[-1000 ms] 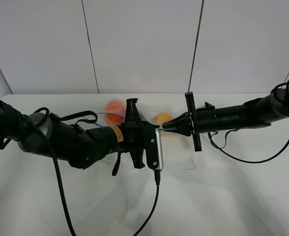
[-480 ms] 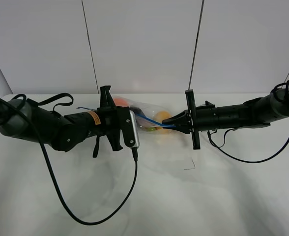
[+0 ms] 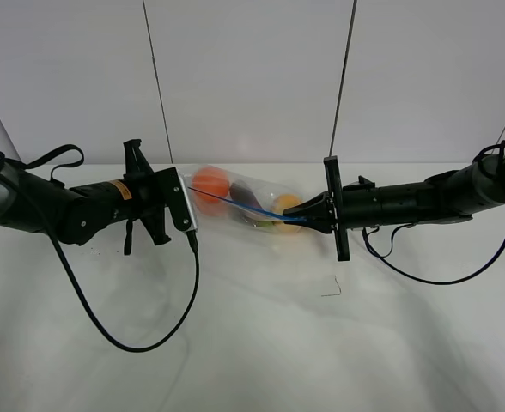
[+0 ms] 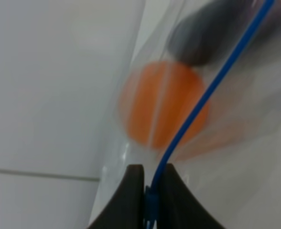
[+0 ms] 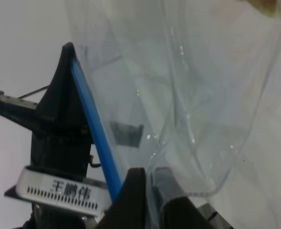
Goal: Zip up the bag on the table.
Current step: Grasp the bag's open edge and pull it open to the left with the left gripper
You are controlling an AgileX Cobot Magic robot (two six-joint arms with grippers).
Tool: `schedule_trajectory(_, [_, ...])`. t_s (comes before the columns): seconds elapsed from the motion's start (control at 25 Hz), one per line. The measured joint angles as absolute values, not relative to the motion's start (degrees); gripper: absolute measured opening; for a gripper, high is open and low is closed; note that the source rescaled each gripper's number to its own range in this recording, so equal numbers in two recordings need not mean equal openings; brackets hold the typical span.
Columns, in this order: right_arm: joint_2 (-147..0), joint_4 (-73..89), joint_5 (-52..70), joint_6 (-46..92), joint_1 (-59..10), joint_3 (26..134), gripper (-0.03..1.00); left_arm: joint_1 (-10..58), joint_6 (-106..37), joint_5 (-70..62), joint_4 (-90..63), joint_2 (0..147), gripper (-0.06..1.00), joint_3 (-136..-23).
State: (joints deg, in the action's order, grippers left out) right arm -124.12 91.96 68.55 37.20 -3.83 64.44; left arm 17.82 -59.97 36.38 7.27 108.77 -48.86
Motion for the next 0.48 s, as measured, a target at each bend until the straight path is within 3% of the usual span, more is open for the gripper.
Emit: schedule_trajectory(0.48, [-124.1, 91.6, 68.6, 37.2, -3.8, 64.4, 0.00, 10.0, -60.0, 36.2, 7.3, 108.8, 0.00, -48.9])
